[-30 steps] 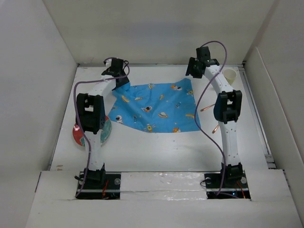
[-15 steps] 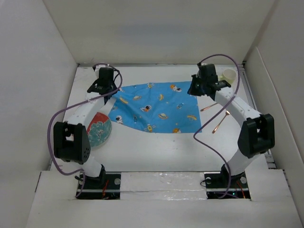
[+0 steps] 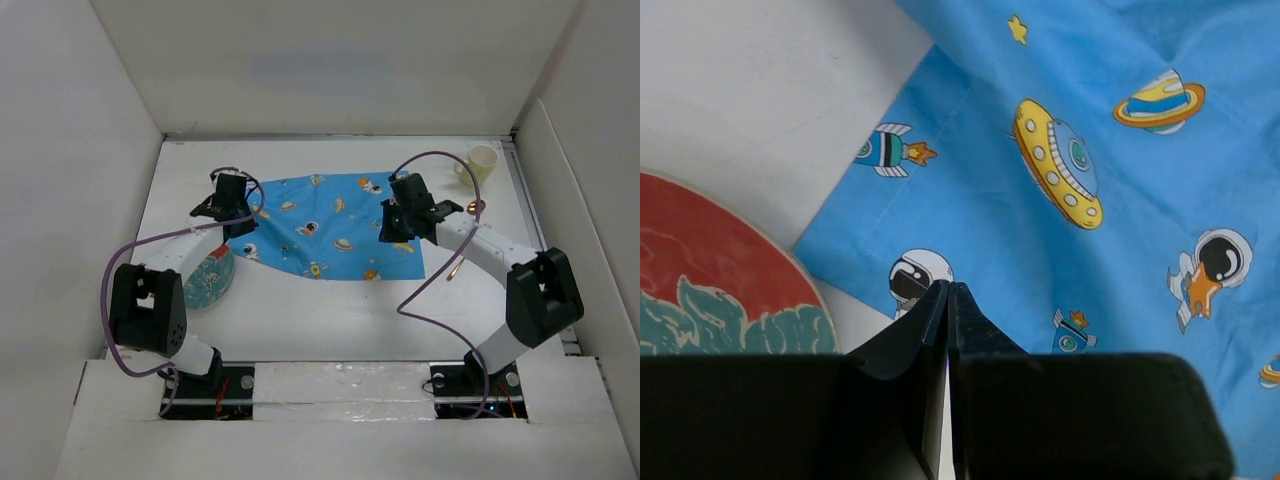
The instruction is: Set the dinner table for one person
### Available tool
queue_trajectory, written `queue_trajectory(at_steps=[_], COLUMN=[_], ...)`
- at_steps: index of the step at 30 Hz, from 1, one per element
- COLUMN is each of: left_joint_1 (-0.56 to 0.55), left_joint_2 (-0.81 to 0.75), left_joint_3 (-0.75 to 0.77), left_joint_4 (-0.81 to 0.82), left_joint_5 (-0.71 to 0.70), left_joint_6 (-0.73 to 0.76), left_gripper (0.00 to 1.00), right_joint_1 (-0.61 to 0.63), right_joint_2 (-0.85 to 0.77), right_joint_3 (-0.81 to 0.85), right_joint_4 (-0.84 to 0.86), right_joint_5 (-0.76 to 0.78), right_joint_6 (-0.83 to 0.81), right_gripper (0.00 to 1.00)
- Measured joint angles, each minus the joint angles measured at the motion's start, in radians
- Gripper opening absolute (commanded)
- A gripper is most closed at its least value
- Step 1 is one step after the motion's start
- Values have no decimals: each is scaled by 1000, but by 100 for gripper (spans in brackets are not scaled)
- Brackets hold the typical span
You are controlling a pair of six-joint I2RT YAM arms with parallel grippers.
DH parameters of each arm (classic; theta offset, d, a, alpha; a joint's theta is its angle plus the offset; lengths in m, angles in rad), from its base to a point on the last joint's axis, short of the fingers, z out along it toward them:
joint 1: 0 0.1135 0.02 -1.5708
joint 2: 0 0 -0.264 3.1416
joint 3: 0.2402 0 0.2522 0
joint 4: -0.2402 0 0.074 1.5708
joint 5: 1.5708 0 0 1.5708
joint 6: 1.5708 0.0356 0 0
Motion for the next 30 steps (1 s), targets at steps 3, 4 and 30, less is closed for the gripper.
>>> queue_trajectory(at_steps=[3, 4, 30], left_joint_1=[-16, -20, 78], left_joint_2=[-2, -7, -51], left_joint_3=[-10, -24, -267], left_joint_4=[4, 8, 37], left_joint_5=[11, 18, 58], left_joint_6=[1, 1, -135], left_gripper=[19, 23, 29], right_joint_1=[18, 21, 55], right_joint_2=[11, 12, -18], right_joint_3=[6, 0, 3], right_joint_4=[-6, -3, 7], right_joint_5=[45, 47, -26], right_joint_6=[16, 18, -34], right_gripper=[26, 34, 2])
